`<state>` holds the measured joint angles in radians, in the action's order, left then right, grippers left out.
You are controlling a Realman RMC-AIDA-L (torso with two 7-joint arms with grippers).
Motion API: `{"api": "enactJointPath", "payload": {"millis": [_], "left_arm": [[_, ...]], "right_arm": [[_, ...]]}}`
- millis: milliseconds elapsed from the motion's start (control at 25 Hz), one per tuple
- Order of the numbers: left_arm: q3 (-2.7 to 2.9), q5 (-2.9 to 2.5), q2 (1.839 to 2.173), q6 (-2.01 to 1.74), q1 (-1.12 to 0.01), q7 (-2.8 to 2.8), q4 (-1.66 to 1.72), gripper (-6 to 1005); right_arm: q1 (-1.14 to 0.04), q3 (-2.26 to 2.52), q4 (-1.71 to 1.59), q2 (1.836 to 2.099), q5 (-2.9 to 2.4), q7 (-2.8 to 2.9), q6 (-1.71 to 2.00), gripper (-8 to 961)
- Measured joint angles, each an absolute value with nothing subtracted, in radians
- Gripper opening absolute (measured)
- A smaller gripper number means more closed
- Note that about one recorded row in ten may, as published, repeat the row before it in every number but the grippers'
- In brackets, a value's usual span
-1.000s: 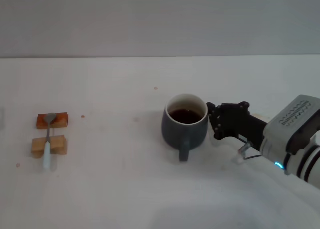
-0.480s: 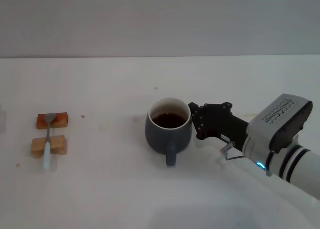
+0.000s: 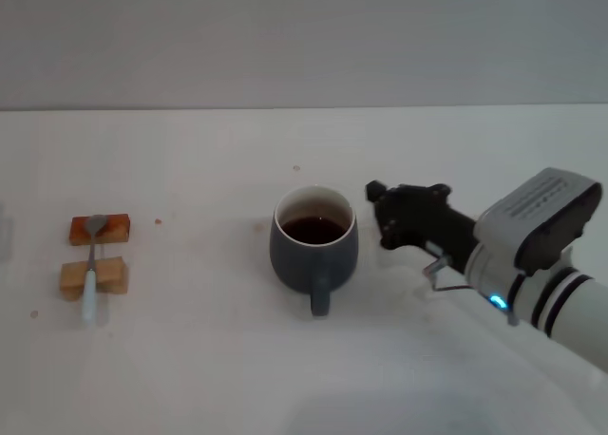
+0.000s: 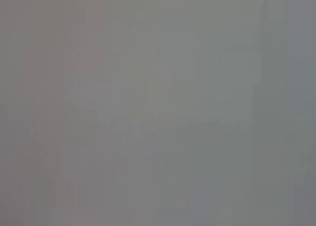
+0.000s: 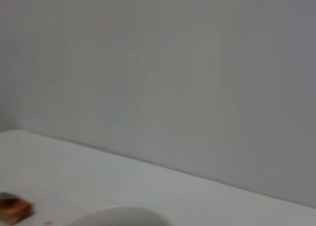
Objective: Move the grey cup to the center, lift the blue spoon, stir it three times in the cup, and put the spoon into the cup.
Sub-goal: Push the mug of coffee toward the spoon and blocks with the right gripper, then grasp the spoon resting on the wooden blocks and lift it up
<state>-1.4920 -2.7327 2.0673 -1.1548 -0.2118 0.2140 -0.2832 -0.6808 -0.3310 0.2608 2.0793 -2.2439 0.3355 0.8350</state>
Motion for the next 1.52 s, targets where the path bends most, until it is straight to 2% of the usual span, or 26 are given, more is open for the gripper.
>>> {"api": "enactJointPath", "payload": {"millis": [440,680,920,1080,1520], "left_arm": [[-1.32,-2.733,2.07,-1.156,-0.193,0.203,-0.305,575],[-1.224,-2.729,2.07,-1.142,-0.082,0.125,-0.475,574],[-1.195,-2.729,2.068,-1.052,0.079,0.02,-0.72,572],[-1.172,-2.704,2.07,-0.979,0.164,-0.067,-0.844,571],[-0.919,-2.374,2.067,-0.94,0.256,-0.356,-0.989,568]], "right_arm": [[-0.663,-0.581,0.158,2.077,-2.24,0.222,0.839,24],[-0.666,-0.703,0.125,2.071,-2.239,0.142,0.836,29],[-0.68,-0.746,0.099,2.064,-2.239,0.136,0.838,82],[-0.684,-0.75,0.095,2.064,-2.239,0.131,0.835,76],[-0.691,-0.751,0.095,2.059,-2.239,0.128,0.832,74]]}}
